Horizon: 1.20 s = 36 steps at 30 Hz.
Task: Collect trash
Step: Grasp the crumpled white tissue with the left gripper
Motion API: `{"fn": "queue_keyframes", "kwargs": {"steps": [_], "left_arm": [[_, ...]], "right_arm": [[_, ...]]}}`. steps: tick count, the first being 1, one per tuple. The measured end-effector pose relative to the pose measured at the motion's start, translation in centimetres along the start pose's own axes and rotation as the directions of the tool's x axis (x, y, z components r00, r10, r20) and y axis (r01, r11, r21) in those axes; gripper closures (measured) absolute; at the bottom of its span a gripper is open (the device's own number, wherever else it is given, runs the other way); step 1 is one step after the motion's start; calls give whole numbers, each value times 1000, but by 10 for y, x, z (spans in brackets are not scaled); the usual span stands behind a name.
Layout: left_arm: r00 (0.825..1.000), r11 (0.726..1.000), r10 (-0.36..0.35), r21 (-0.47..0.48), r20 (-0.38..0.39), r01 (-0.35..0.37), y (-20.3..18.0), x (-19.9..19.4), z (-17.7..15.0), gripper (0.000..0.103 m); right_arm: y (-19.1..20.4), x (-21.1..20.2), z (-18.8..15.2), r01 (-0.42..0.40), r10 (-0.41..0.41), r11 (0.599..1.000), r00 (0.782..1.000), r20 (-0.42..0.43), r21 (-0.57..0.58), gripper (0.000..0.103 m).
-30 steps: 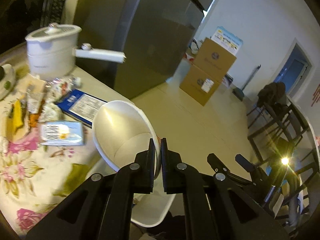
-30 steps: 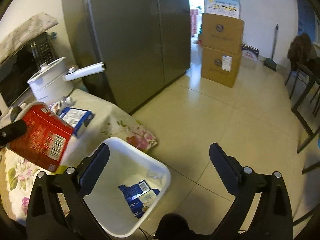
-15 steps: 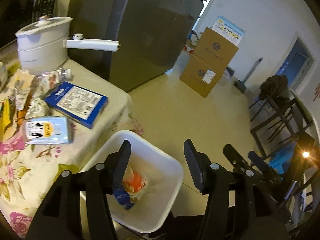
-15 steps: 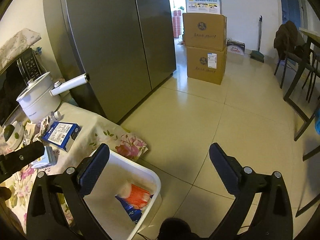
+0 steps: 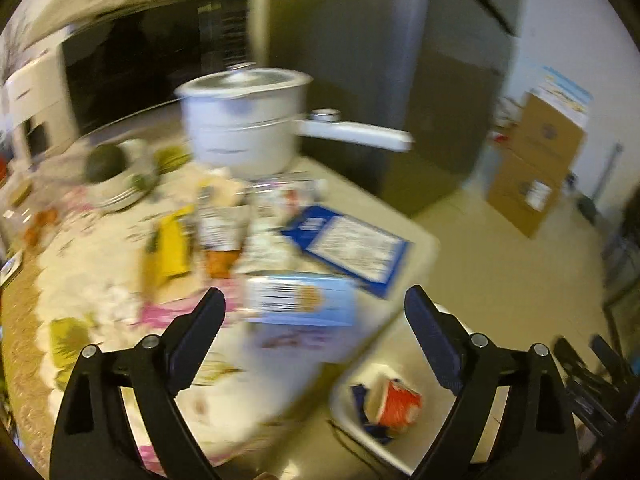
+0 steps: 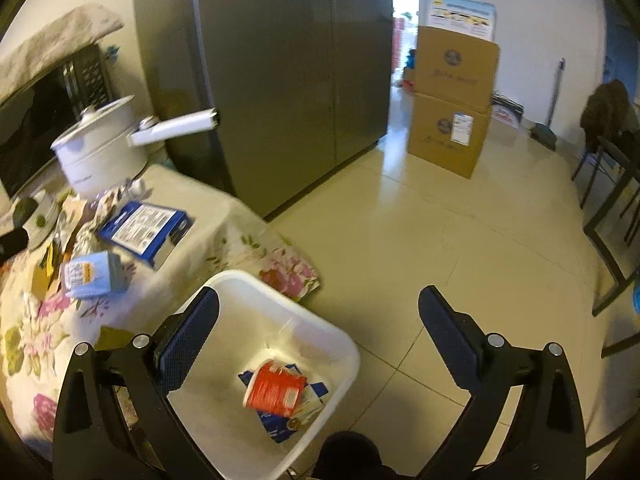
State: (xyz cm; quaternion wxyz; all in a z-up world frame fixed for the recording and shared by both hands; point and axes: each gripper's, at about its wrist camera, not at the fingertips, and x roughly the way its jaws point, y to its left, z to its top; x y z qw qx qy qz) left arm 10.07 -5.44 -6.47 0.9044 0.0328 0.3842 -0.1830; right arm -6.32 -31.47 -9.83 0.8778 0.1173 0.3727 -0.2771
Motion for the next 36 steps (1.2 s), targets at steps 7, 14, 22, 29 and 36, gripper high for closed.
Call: {"fn": "queue_keyframes", "kwargs": {"steps": [7, 14, 22, 29, 36], "left_arm": [[992, 979, 121, -162, -44, -126, 95, 19, 7, 14], [960, 978, 187, -50, -209, -201, 159, 59, -2, 15], [910, 972, 222, 149, -350, -180, 189, 120, -25, 15], [922, 976, 179, 178, -344, -124, 201, 141, -27, 15], [944, 993, 56, 113, -326, -20, 209, 142, -22, 64]], "right_arm": [[28, 11, -4, -23, 20, 996, 999, -38, -84, 7], [40, 21, -4, -48, 39, 994, 995, -91, -100, 7], [54, 30, -4, -47, 31, 991, 992, -123, -129, 7], [64, 33, -6, -34, 12, 985, 992, -126, -171, 7], [67, 34, -6, -32, 9, 983, 992, -128, -180, 7]]}}
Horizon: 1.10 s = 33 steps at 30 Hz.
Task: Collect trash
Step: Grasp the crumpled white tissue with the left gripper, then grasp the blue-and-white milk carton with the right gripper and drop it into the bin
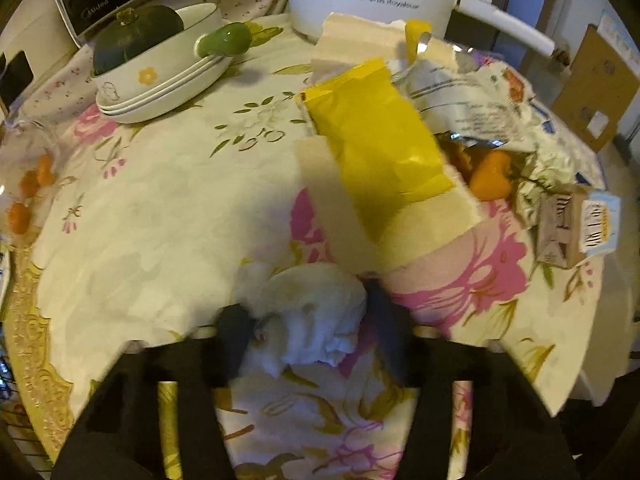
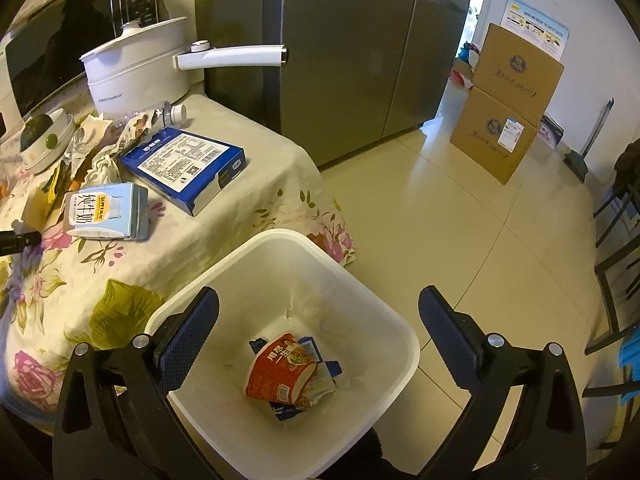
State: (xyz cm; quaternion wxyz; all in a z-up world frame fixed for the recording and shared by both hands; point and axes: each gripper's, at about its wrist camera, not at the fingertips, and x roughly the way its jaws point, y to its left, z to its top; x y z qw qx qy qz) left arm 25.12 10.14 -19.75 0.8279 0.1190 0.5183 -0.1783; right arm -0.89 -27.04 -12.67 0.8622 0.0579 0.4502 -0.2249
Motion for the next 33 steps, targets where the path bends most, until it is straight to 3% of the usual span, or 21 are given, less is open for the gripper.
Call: {"fn": "queue_keyframes", "kwargs": {"steps": [9, 16, 19, 21, 24, 26, 28, 33], "left_arm": [[999, 996, -47, -80, 8, 48, 8, -30, -20, 70], [982, 962, -28, -262, 188, 78, 13, -104, -31, 69], [965, 935, -80, -317, 249, 159, 6, -119, -36, 69], [963, 937, -95, -305, 252, 172, -1, -118, -39, 69], [966, 949, -105, -267, 236, 168, -9, -112, -37, 69], [965, 942, -119, -280, 234, 185, -5, -109, -37, 69], [959, 933, -134, -295, 250, 207, 1, -112, -36, 69], [951, 929, -135, -297, 277, 218, 8, -118, -38, 69]], "right_arm": [[15, 1, 7, -86, 85, 996, 996, -32, -17, 7], [44, 23, 65, -230, 230, 973, 972, -46, 5, 7], [58, 44, 88, -322, 322, 947, 942, -98, 12, 7], [74, 41, 93, -394, 390, 918, 917, -84, -39, 7], [115, 25, 91, -423, 435, 851, 900, -33, -310, 7], [155, 18, 82, -357, 414, 740, 910, -31, -570, 7], [182, 23, 75, -315, 379, 656, 923, -61, -686, 7], [224, 48, 62, -295, 310, 507, 939, -148, -810, 7]]}}
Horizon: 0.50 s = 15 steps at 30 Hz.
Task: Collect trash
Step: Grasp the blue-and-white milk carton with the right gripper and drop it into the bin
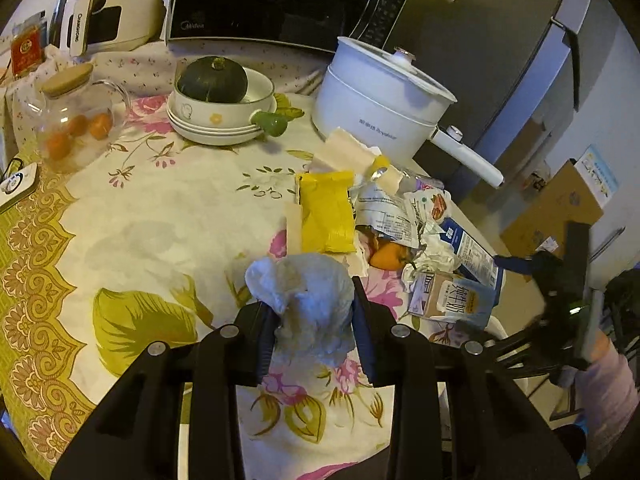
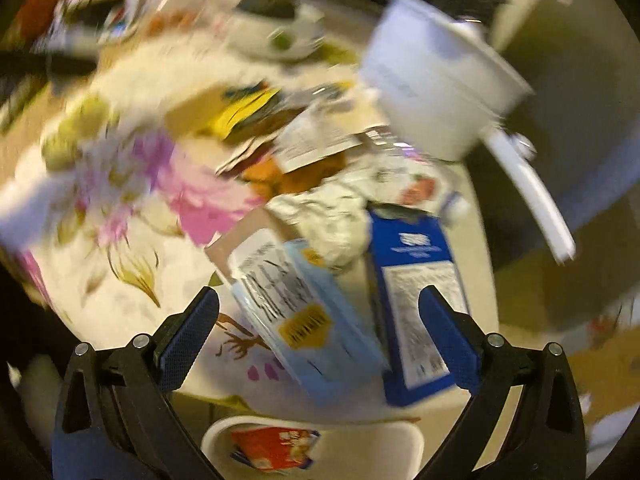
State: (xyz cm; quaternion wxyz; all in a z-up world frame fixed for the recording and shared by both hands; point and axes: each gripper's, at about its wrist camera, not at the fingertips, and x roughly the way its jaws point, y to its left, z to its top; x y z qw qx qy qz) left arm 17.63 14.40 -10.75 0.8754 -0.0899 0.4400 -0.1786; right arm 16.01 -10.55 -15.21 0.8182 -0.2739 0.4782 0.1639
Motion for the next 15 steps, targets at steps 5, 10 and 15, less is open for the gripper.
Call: {"fn": "queue_keyframes", "kwargs": {"steps": [5, 10, 15], "left_arm": [[1000, 1000, 7, -4, -13, -8, 6, 5, 4, 69], [1000, 1000, -8, 1, -11, 8, 5, 5, 5, 69], [1000, 1000, -9, 11, -11, 9, 1, 7, 4, 69]], "right_arm": [[9, 31, 5, 27, -31, 998, 996, -78, -57, 7], [-2, 36, 6, -22, 25, 998, 998, -63, 58, 40], [-4, 28, 0, -12, 16, 993, 999, -33, 121, 55]]}}
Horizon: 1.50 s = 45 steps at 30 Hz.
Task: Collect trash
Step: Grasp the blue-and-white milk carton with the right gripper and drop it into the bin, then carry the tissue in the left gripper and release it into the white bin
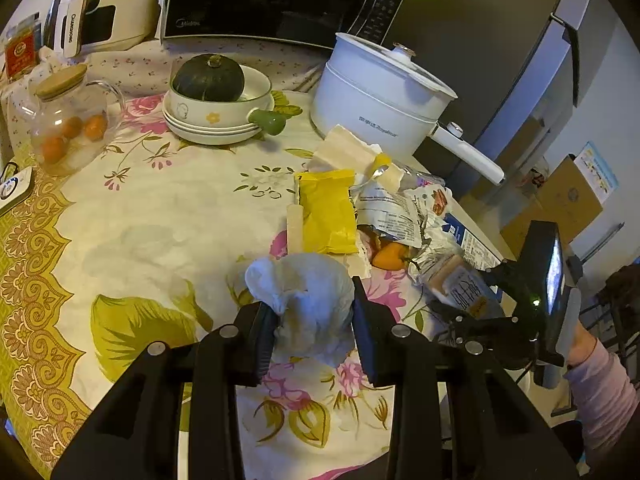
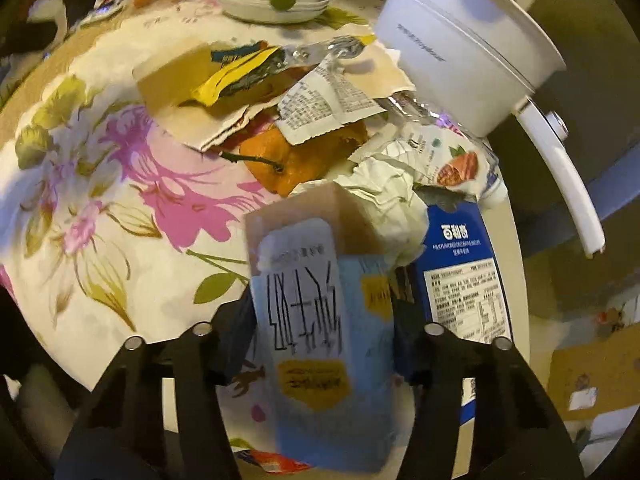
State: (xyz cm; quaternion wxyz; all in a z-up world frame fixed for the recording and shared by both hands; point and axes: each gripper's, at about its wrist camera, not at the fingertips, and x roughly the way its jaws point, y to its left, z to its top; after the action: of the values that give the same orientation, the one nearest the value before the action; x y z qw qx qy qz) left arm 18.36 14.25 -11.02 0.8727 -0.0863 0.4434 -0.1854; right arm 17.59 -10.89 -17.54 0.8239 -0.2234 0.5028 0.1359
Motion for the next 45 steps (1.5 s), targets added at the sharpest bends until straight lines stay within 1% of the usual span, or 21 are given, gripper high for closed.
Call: {"fn": "queue_keyframes", "kwargs": {"steps": [4, 9, 13, 18, 24, 27, 30, 31, 33, 35, 37, 39, 41, 42, 43, 44, 45], "left_arm": [[1000, 1000, -20, -13, 13, 20, 1, -3, 0, 69], [999, 999, -27, -40, 28, 28, 3, -4, 0, 69], [998, 998, -40, -55, 50, 42, 0, -8, -1, 69], [996, 998, -44, -50, 80, 48, -8, -15, -4, 69], [992, 998, -50, -41, 118, 55, -20, -22, -8, 69], [991, 999, -41, -31, 126, 45, -25, -22, -10, 69], [990, 998, -48, -22, 135, 51, -34, -24, -15, 69], [989, 998, -52, -17, 137, 55, -38, -24, -17, 69], [989, 998, -58, -1, 137, 59, -45, -24, -22, 69], [989, 998, -67, 24, 134, 65, -57, -23, -29, 69], [989, 997, -73, 44, 130, 68, -67, -22, -36, 69], [989, 995, -83, 69, 124, 74, -81, -20, -43, 69], [988, 992, -103, 91, 114, 93, -94, -18, -50, 69], [988, 990, -109, 100, 110, 98, -100, -18, -53, 68], [988, 988, -118, 108, 105, 106, -107, -16, -56, 68], [987, 986, -132, 114, 96, 120, -115, -14, -60, 68], [986, 985, -139, 115, 91, 128, -120, -13, -63, 68]], "right_arm": [[-8, -22, -6, -9, 3, 995, 998, 62, 103, 56], [-14, -57, -15, -2, -20, 985, 992, 124, 173, 56], [-17, -88, -20, 16, -61, 969, 982, 177, 245, 56], [-25, -127, -30, 58, -149, 929, 963, 226, 365, 56], [-39, -170, -61, 117, -267, 851, 936, 228, 513, 56], [-45, -186, -83, 149, -326, 801, 921, 213, 580, 55], [-50, -197, -111, 200, -396, 740, 901, 175, 642, 55], [-50, -198, -119, 211, -409, 723, 898, 162, 658, 55], [-51, -197, -136, 231, -424, 687, 897, 123, 689, 55], [-50, -186, -154, 259, -418, 654, 907, 54, 711, 54], [-49, -175, -168, 271, -404, 631, 915, 10, 727, 47], [-48, -170, -179, 272, -396, 614, 918, -9, 741, 33], [-49, -171, -190, 268, -399, 592, 917, -13, 760, 27], [-50, -172, -193, 273, -408, 585, 913, -14, 764, 22], [-50, -175, -197, 283, -426, 574, 905, -15, 769, 18], [-51, -179, -201, 292, -443, 563, 896, -15, 773, 11], [-52, -183, -206, 300, -462, 552, 887, -14, 778, 7]]}}
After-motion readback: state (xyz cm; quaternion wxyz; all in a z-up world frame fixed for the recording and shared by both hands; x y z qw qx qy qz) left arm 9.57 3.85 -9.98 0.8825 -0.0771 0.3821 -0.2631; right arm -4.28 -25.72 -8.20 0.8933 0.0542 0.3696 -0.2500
